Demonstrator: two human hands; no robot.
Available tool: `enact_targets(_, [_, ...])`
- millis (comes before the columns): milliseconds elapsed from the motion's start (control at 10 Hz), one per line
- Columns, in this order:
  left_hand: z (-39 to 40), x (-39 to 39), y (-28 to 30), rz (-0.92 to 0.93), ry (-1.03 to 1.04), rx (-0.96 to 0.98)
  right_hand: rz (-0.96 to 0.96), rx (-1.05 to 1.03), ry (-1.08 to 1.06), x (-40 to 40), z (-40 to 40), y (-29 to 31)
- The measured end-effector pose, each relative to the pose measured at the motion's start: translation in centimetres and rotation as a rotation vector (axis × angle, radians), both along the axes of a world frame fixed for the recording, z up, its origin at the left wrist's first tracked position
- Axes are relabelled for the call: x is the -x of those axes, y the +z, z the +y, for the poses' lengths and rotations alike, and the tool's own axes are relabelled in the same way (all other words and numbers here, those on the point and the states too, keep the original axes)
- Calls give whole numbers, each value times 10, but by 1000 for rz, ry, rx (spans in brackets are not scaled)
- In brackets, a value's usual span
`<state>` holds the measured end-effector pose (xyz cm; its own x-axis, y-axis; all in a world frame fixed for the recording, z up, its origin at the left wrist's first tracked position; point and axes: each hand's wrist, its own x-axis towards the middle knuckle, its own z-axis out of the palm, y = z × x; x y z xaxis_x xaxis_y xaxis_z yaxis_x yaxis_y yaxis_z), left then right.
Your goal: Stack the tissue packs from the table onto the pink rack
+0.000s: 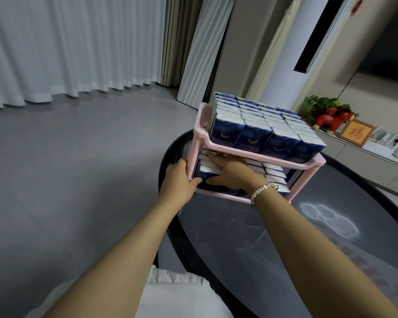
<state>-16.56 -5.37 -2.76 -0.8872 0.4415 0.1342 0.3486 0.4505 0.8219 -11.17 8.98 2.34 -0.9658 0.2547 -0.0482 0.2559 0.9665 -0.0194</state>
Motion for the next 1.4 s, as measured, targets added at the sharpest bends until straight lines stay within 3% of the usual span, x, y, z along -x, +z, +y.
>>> enact_targets(100, [0,-1,0,0,1,20,39,-109,10,-7,-2,-3])
enact_targets(200, [0,1,1,-35,-15,26,222,-175,-7,-22,-3,-13])
enact_targets(400, [-2,4,-1,-172,-79,-39,428,-152,-45,-40,-4,-39])
enact_targets(600, [-2,2,0,-212,-94,-58,445,-122,-48,-41,-3,-43])
enact_targets(700, [-1,-3,-2,-188,-60,-93,634,-108,-94,-57,-3,-51])
enact_targets(900, [4,-15,-6,-104,29,-31,1039,14,-480,-107,12,-67])
enact_targets(1000, [10,-19,-5,-116,33,-21,992,261,-597,-121,21,-72])
enact_targets(1100, [20,-17,-3,-130,-14,-14,915,400,-503,-128,30,-76])
enact_targets(1400, [48,-23,5,-187,0,-78,878,530,-447,-147,50,-63])
